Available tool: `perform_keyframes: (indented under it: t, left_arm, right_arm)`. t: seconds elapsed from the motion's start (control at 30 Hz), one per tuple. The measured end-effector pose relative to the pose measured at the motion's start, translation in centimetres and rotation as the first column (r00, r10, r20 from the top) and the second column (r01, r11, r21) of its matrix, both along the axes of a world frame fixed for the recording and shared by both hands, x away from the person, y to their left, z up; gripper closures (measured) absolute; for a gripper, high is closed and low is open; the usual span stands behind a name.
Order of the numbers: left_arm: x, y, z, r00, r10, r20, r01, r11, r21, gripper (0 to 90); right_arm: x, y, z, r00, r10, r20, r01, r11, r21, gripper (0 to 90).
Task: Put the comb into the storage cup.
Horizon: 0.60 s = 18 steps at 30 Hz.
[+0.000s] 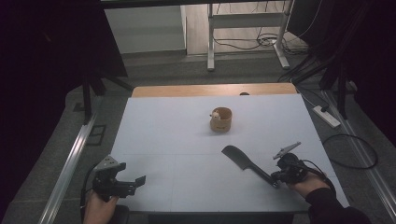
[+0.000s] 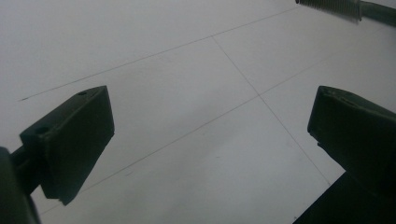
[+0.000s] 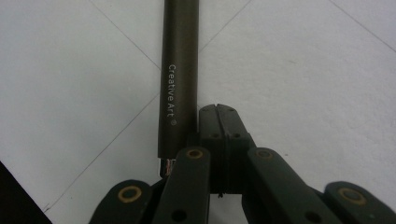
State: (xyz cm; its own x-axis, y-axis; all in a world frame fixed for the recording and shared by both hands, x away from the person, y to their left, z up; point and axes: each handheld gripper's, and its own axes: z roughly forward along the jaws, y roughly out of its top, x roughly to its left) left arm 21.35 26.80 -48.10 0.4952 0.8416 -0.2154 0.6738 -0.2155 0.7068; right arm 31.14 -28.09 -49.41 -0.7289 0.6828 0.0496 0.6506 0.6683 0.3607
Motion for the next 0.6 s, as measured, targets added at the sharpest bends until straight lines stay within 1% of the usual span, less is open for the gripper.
perform_keyframes:
  t: [0.03,0.07,0.13,0.17,0.27,0.37,0.5,0.57,0.6]
  left_arm:
    - [0.0,0.0,0.0,1.0000,0.000,0.000,0.000,1.0000,0.000,0.9]
    - [0.0,0.0,0.0,1.0000,0.000,0.000,0.000,1.0000,0.000,0.9]
    - [0.0,0.0,0.0,1.0000,0.000,0.000,0.000,1.0000,-0.001,0.9]
    - [0.0,0.0,0.0,1.0000,0.000,0.000,0.000,1.0000,-0.001,0.9]
    - [0.0,0.0,0.0,1.0000,0.000,0.000,0.000,1.0000,-0.001,0.9]
    - [0.0,0.0,0.0,1.0000,0.000,0.000,0.000,1.0000,0.001,0.9]
    - [0.0,0.0,0.0,1.0000,-0.001,-0.001,0.001,1.0000,0.001,0.9]
    - [0.0,0.0,0.0,1.0000,-0.001,-0.001,0.001,1.0000,0.001,0.9]
    - [0.0,0.0,0.0,1.0000,-0.001,-0.001,0.001,1.0000,0.001,0.9]
  right_arm:
    - [0.0,0.0,0.0,1.0000,-0.001,-0.001,0.001,1.0000,0.002,90.0]
    - [0.0,-0.1,0.1,0.9999,-0.010,0.009,0.010,0.9999,0.006,90.0]
    - [0.0,-0.2,0.3,0.9998,-0.012,0.018,0.012,0.9998,0.014,90.0]
    - [0.0,-0.4,0.6,0.9987,-0.024,0.044,0.023,0.9992,0.032,89.4]
    - [-0.1,-0.5,1.2,0.9963,-0.035,0.078,0.032,0.9984,0.047,78.9]
    - [-0.2,-0.6,1.8,0.9915,-0.052,0.119,0.045,0.9969,0.065,69.1]
    - [-0.3,-0.6,2.5,0.9866,-0.076,0.144,0.061,0.9927,0.104,50.8]
    - [-0.4,-0.4,2.6,0.9840,-0.081,0.159,0.065,0.9927,0.102,41.3]
    - [-0.4,-0.3,2.6,0.9844,-0.082,0.156,0.067,0.9926,0.101,37.4]
